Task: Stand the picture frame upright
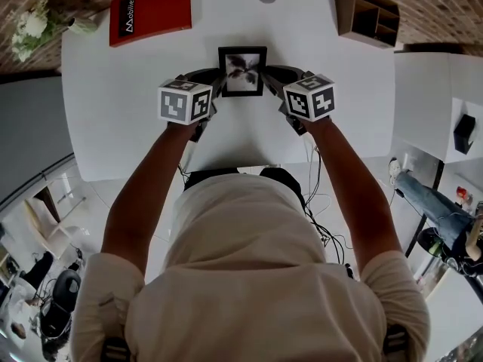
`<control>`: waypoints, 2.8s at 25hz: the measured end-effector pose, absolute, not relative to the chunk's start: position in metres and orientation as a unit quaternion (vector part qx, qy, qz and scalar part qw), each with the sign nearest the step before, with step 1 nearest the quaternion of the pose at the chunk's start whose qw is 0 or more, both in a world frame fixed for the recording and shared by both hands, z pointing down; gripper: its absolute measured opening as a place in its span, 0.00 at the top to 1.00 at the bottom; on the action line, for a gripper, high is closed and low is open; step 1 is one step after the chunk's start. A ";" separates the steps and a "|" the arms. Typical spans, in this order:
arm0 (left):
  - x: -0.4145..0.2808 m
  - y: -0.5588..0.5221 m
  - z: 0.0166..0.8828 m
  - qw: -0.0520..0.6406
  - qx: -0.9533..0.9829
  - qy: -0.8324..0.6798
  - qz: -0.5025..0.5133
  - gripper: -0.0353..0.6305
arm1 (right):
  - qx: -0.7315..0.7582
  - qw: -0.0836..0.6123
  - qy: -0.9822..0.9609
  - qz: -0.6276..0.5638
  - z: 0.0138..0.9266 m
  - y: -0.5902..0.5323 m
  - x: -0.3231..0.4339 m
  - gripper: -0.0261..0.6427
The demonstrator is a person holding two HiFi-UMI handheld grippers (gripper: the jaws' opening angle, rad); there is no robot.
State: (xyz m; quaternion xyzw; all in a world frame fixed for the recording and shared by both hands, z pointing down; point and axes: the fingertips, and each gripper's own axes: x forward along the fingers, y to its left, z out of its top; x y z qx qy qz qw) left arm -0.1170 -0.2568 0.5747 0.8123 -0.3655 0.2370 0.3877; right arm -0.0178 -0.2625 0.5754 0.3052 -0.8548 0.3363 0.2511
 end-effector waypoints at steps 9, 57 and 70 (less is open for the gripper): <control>-0.110 -0.281 0.566 0.360 0.824 -0.371 0.233 0.86 | 0.313 0.257 -0.871 0.276 0.562 -0.285 -0.011 0.89; -0.086 -0.317 0.554 0.175 0.859 -0.404 0.262 0.88 | 0.364 0.271 -0.891 0.026 0.553 -0.319 0.011 0.91; -0.088 -0.317 0.553 0.192 0.857 -0.405 0.254 0.87 | 0.366 0.263 -0.892 0.042 0.553 -0.314 0.012 0.91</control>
